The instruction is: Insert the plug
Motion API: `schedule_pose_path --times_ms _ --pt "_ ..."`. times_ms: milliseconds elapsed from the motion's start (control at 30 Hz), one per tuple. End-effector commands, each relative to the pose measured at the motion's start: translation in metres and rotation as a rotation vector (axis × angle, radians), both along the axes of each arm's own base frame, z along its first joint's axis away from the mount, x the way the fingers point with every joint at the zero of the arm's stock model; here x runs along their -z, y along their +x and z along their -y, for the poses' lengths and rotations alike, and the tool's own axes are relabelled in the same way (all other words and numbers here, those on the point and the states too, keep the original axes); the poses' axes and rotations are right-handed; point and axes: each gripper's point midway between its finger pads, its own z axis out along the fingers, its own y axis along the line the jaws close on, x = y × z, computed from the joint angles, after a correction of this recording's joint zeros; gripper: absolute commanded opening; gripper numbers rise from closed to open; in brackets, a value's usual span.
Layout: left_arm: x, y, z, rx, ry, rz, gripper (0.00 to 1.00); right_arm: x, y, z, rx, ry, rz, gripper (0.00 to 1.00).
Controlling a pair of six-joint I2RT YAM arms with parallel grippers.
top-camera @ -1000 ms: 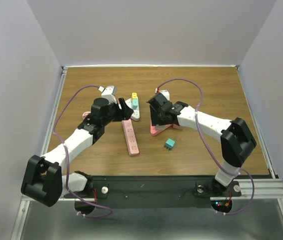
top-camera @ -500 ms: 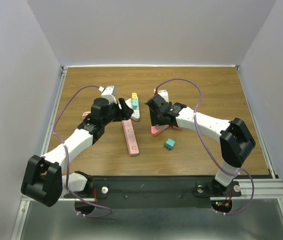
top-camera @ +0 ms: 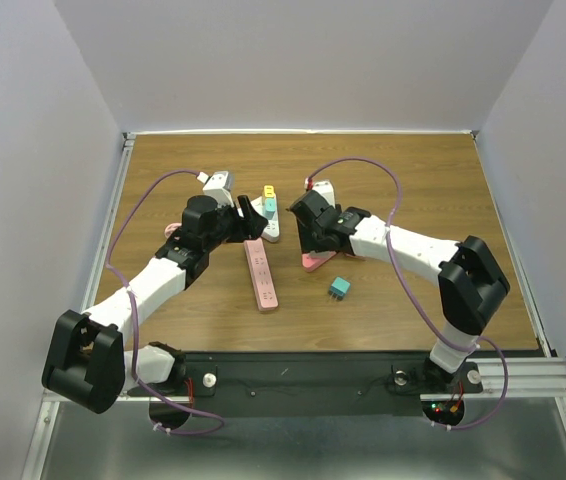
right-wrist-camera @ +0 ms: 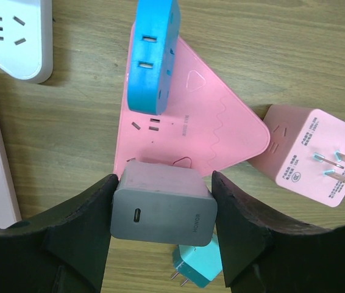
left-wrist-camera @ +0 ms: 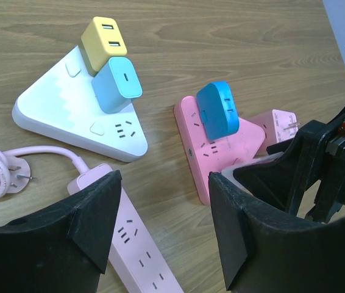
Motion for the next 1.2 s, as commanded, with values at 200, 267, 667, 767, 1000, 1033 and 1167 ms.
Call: schedule_pose_path --times_ms 200,267,667,767,1000,1033,1167 --pt "-0.008 0.000 0.002 0.022 -0.017 0.046 0.70 -0.015 0.013 -0.010 0.009 -0.017 0.095 0.01" --pt "-0.008 0.000 0.002 0.023 -0.018 0.045 0.70 -0.015 0.013 -0.007 0.016 -0.032 0.104 0.00" --pt "-0.009 -0.002 0.004 0.034 -0.022 0.049 0.70 -0.018 0.011 -0.005 0.005 -0.038 0.106 0.00" --pt "-0.009 -0.001 0.004 0.034 -0.022 0.050 0.69 -0.014 0.008 -0.009 -0.017 -0.044 0.093 0.00" --pt "-0.010 -0.001 0.003 0.034 -0.021 0.055 0.69 0.000 0.000 -0.007 -0.054 -0.113 0.082 0.00" --pt "-0.009 -0.001 0.003 0.033 -0.021 0.052 0.69 0.000 0.000 -0.005 -0.056 -0.119 0.083 0.00" --pt "-0.009 -0.002 0.003 0.032 -0.020 0.052 0.69 0.007 -0.006 0.001 -0.059 -0.155 0.079 0.00"
